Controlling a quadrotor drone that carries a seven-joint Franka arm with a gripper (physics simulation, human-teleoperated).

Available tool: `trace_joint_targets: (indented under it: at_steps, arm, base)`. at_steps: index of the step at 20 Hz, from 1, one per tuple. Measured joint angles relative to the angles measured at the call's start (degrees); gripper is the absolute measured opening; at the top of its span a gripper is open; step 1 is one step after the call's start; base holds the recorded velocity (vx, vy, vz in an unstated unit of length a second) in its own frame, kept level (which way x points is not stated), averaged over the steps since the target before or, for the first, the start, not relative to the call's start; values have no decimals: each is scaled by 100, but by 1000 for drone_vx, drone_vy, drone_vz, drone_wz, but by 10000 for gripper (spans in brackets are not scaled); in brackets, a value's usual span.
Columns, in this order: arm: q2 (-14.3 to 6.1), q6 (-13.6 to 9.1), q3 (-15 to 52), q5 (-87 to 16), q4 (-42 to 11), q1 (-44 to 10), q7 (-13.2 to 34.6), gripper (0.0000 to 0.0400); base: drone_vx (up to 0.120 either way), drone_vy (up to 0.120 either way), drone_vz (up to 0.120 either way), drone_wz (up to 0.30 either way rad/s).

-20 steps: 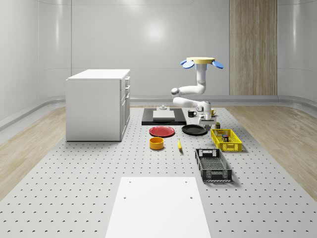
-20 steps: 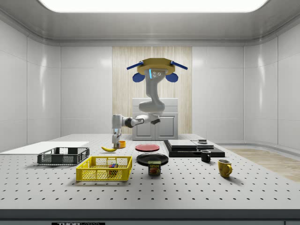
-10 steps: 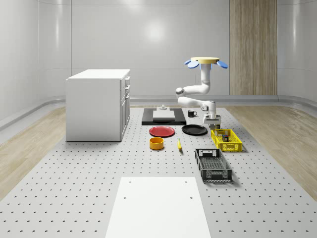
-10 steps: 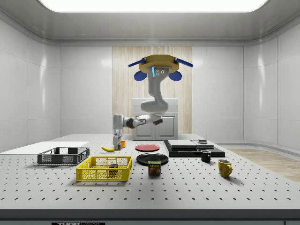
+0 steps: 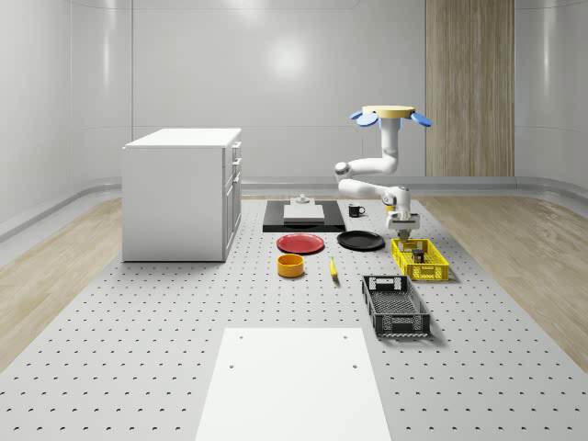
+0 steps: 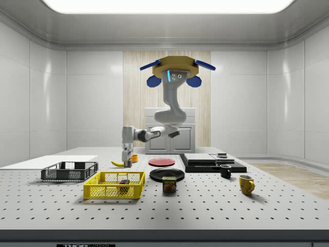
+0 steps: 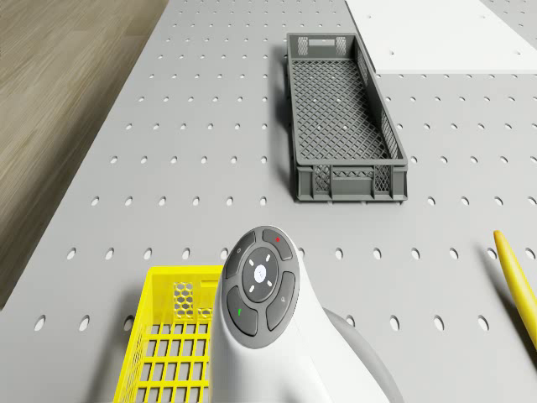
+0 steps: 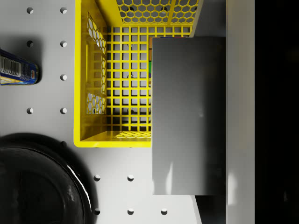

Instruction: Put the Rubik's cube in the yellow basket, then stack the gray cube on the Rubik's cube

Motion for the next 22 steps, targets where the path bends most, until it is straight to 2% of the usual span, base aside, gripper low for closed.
trace_joint_targets:
  at_steps: [5, 11, 13, 14, 22]
  arm:
    - [3, -3, -1, -2, 0, 2, -1, 250]
    - [6, -6, -1, -3, -1, 4, -3, 250]
    - [7, -7, -1, -4, -1, 4, -3, 250]
    - [8, -7, -1, -4, -1, 5, -4, 250]
    - [12, -11, -2, -7, -1, 7, -6, 250]
  base:
    - [0, 120, -120, 0]
    - [0, 100, -7, 0]
    - [0, 100, -100, 0]
    - [0, 0, -120, 0]
    - [0, 0, 0, 0]
